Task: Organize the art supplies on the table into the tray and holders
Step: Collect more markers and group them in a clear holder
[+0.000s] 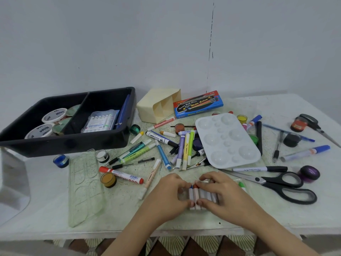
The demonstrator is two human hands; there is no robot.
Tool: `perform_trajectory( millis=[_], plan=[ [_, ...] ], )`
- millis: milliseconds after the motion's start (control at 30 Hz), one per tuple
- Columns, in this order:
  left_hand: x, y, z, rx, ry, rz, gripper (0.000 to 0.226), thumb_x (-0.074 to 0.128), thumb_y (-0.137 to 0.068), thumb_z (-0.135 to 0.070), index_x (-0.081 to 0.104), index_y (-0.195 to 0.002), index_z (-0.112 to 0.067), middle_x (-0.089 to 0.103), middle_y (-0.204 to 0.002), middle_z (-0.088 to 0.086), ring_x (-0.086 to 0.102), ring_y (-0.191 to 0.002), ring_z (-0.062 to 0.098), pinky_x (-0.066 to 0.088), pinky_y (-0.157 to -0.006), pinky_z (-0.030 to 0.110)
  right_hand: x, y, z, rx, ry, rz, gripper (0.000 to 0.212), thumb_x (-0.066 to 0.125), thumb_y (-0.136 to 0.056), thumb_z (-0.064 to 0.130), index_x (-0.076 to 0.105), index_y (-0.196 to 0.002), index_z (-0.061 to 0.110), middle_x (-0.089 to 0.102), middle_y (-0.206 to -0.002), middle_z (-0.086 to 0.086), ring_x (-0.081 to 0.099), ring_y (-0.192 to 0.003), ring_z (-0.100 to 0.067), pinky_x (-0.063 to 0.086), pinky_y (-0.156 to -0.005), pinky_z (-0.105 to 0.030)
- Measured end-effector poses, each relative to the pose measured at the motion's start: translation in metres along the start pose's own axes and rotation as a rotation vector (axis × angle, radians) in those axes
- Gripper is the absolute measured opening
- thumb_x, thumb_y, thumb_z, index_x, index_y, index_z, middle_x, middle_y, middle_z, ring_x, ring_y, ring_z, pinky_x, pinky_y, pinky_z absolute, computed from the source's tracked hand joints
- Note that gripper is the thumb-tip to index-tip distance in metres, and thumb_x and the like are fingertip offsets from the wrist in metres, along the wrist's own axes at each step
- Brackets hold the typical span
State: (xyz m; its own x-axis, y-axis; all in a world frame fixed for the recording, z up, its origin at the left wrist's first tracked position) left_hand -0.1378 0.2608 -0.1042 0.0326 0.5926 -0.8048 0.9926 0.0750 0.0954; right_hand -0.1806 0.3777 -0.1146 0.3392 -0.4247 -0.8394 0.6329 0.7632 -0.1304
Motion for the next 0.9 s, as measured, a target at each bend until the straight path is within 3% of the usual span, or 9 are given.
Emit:
perform_trajectory(
  millis=[267,367,433,567,700,800,900],
  plan=[
    [0.004,0.005,0.007,-0.026,0.045,-0.056,0.049,0.073,-0.076,-0.036,0.059,-0.123,-0.031,0.049,-0.099,-0.012,0.050,-0.091,0.002,0.051,-0.081,0.025,-0.003,-0.006,0.003,-0.032,-0.012,0.044,0.053,0.051,-0.078,0.063,0.062,-0.121,0.035,0.047,-0.121,0.019,0.039,-0.110,0.007,0.026,-0.090,-0.003],
    [-0.006,0.007,0.004,0.031,0.102,-0.124,0.033,0.070,-0.081,-0.027,0.065,-0.114,-0.028,0.052,-0.098,-0.015,0.054,-0.087,-0.001,0.050,-0.077,0.016,-0.004,-0.009,0.004,-0.051,-0.005,0.070,0.040,0.060,-0.083,0.052,0.063,-0.120,0.037,0.044,-0.122,0.021,0.037,-0.109,0.009,0.026,-0.088,-0.003],
    [-0.025,0.009,0.008,0.060,0.093,-0.273,0.019,0.064,-0.086,-0.019,0.069,-0.103,-0.025,0.056,-0.095,-0.017,0.055,-0.084,-0.004,0.050,-0.077,0.015,-0.006,-0.015,0.006,-0.049,-0.018,0.067,0.032,0.058,-0.087,0.048,0.066,-0.115,0.035,0.046,-0.121,0.020,0.039,-0.107,0.011,0.030,-0.085,-0.003],
    [-0.070,0.003,0.028,0.076,-0.123,-0.561,0.017,0.063,-0.084,-0.006,0.071,-0.096,-0.016,0.064,-0.089,-0.008,0.054,-0.080,0.000,0.041,-0.075,0.011,-0.017,-0.043,0.008,-0.033,-0.043,0.001,0.029,0.055,-0.089,0.041,0.070,-0.109,0.027,0.054,-0.111,0.014,0.047,-0.103,0.003,0.040,-0.085,-0.015],
    [-0.115,-0.015,0.041,0.103,-0.431,-0.765,0.016,0.072,-0.074,-0.004,0.072,-0.088,-0.012,0.068,-0.083,0.001,0.057,-0.084,0.021,0.038,-0.077,0.028,-0.026,-0.089,0.018,-0.088,0.055,-0.100,0.022,0.059,-0.088,0.028,0.073,-0.104,0.021,0.063,-0.095,0.004,0.056,-0.090,-0.011,0.047,-0.077,-0.032],
    [-0.135,-0.040,0.046,0.120,-0.725,-0.803,0.008,0.071,-0.071,-0.003,0.071,-0.078,-0.006,0.066,-0.087,0.010,0.056,-0.092,0.031,0.035,-0.086,0.038,-0.028,-0.129,0.027,-0.127,0.215,-0.177,0.022,0.056,-0.089,0.025,0.072,-0.104,0.022,0.066,-0.096,0.002,0.056,-0.094,-0.017,0.036,-0.077,-0.032],
    [-0.143,-0.073,0.053,0.089,-0.915,-0.684,0.005,0.072,-0.063,-0.002,0.070,-0.067,-0.004,0.066,-0.097,0.018,0.055,-0.102,0.037,0.035,-0.100,0.048,-0.023,-0.167,0.027,-0.085,0.359,-0.198,0.027,0.047,-0.092,0.025,0.070,-0.107,0.022,0.060,-0.100,0.001,0.048,-0.095,-0.020,0.021,-0.073,-0.032]
  ],
)
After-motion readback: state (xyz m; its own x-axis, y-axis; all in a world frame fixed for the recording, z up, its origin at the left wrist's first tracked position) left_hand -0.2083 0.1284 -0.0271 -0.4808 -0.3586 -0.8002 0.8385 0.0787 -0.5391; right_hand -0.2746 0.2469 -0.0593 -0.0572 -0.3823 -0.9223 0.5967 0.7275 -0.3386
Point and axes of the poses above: each hand's wrist, its own y-axis away from the middle knuckle, its own x-axis out of the palm, z = x × y, the point moved 9 cm from there along -y, towards the middle knuckle
